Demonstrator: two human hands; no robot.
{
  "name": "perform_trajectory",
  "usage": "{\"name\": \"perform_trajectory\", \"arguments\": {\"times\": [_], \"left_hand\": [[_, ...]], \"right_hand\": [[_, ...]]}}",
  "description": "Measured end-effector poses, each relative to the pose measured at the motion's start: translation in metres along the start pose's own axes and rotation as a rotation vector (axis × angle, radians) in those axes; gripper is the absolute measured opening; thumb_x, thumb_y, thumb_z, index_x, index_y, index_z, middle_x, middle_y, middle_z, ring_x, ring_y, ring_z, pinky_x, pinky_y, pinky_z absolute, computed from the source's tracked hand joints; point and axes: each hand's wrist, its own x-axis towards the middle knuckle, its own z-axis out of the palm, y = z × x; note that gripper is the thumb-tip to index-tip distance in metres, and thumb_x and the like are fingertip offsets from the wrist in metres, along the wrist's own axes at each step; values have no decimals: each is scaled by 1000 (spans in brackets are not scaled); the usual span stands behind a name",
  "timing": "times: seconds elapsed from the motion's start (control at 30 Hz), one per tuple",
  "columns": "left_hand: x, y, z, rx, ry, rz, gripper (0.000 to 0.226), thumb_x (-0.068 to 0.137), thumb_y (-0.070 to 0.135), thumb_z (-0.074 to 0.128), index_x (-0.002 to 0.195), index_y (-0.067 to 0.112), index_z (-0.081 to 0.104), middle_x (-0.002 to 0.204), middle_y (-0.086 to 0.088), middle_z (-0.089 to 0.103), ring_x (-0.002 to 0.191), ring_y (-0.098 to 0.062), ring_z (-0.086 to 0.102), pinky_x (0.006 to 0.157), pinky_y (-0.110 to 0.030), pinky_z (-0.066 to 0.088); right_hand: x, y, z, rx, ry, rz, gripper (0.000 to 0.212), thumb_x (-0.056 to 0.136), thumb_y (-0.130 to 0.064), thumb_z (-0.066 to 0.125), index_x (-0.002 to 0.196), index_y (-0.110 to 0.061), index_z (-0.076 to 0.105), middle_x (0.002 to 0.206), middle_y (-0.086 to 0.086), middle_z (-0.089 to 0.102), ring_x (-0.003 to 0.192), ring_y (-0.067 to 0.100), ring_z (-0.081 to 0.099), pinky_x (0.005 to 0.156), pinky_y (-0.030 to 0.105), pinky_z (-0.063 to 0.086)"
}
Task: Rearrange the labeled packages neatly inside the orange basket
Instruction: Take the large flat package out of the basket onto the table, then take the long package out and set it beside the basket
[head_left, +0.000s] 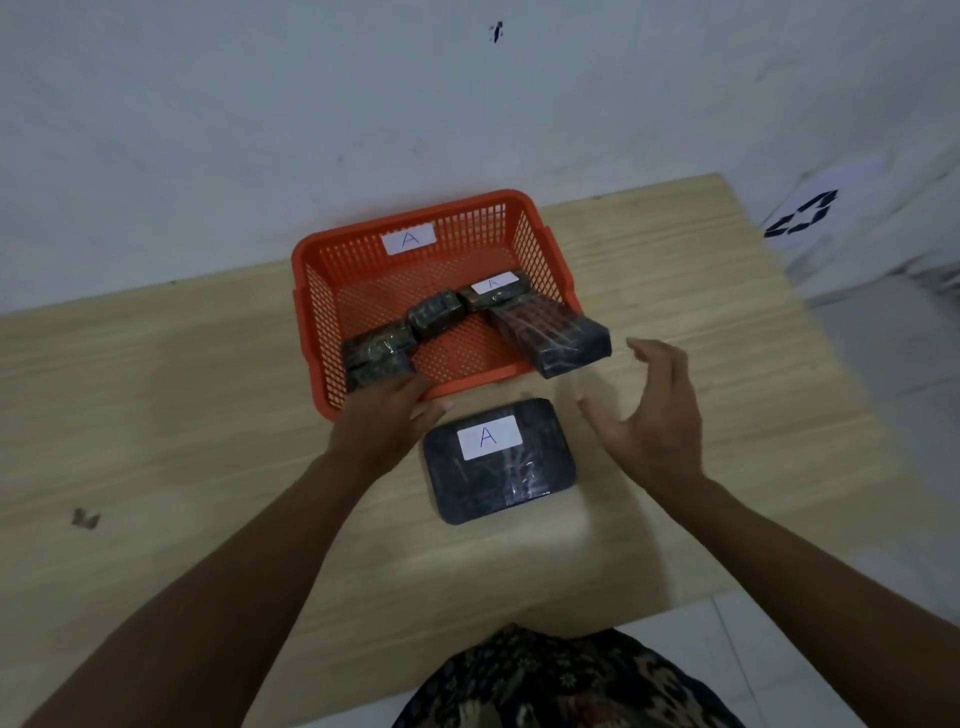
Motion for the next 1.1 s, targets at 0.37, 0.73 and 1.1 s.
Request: {"name": "perform_trajectory", "arguments": {"times": [0.37,0.73,1.1], "left_hand": [[43,39,29,-19,-91,-42,35,93,51,52,89,18,64,74,-5,69,63,-28,65,56,-35,52],[43,38,34,32,-17,-17,37,92,53,52,84,19,64,58,-5,65,49,-28,62,47,-32,50],[42,40,31,26,12,-25,46,91,57,40,79,19,64,55,-6,64,47,-29,60,44,-31,46]], "right_hand": [[52,-9,5,9,-173,-580,48,83,-26,78,125,-6,65,127,12,66,123,27,58,102,48,47],[82,7,-27,736,282,554,25,90,-38,66,107,-19,70,91,-11,73,82,-2,70,64,12,53],[55,53,5,881,558,1179,45,84,-52,66,89,-9,74,89,5,75,85,21,73,74,46,62]]}}
